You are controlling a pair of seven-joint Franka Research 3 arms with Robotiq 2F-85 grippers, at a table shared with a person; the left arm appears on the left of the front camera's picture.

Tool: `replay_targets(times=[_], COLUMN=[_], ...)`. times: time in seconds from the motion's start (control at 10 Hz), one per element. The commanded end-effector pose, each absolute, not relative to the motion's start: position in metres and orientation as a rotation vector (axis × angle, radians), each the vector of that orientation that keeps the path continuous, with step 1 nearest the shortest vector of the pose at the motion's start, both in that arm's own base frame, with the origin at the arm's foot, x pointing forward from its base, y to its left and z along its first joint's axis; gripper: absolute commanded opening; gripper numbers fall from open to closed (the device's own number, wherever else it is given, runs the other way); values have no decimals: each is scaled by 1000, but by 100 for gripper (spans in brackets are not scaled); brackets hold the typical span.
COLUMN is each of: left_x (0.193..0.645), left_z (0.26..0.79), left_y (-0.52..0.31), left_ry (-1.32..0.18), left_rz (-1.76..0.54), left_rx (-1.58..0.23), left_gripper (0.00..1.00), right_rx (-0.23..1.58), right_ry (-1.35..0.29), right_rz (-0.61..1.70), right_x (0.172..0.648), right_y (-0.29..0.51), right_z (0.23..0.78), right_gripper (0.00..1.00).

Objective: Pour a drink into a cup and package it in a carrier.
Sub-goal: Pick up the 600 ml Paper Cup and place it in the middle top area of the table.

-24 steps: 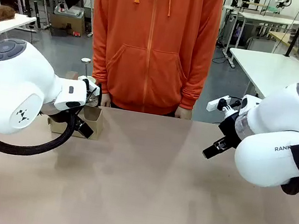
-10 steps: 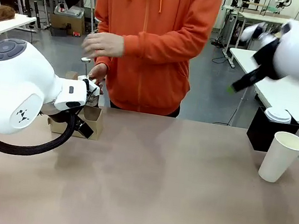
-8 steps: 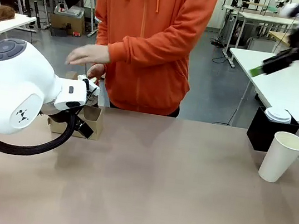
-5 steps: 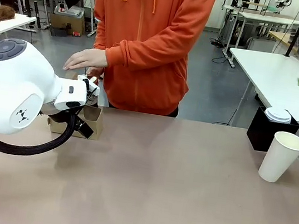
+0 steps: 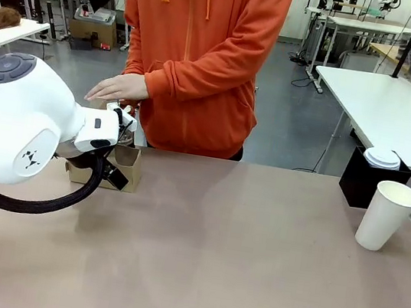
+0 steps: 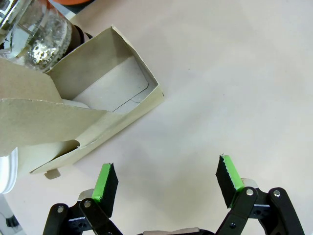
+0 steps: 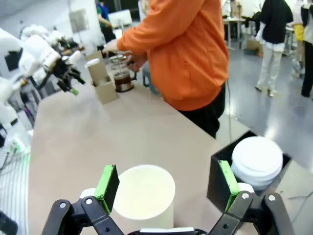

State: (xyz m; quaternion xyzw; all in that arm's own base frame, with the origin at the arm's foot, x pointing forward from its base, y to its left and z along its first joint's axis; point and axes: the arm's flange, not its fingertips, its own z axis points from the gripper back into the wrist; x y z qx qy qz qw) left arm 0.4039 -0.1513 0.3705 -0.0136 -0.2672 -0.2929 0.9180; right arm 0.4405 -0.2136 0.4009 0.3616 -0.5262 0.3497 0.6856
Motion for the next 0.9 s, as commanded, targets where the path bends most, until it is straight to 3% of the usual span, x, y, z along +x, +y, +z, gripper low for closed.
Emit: replay_targets(times=[0.0,0.2,0.3,0.4,0.7,0.8], left_x=[404,404,404,404,404,404], left_z=[371,371,371,371,371,371], left_y=[-151,-151,-151,-151,-151,-151], left_ry=[-550,-550,-550,-550,-550,-550], left_rz=[-602,-602,-602,-602,-602,-602], left_rx=[-29,-29,-29,-29,-29,-29], left_gripper=[100,100,100,100,100,100], right_rx=[854,836,771,869,843,785], right_ry=[-1172,-1202,-1086,-1161,-1144,-1225], right_rz=[808,795,854,784,810,758], right_x=[462,463,458,455,460,458], right_y=[-218,-219,-207,-218,-216,-219], right_z=[389,393,409,376,385,365], right_gripper=[100,100,100,100,100,100])
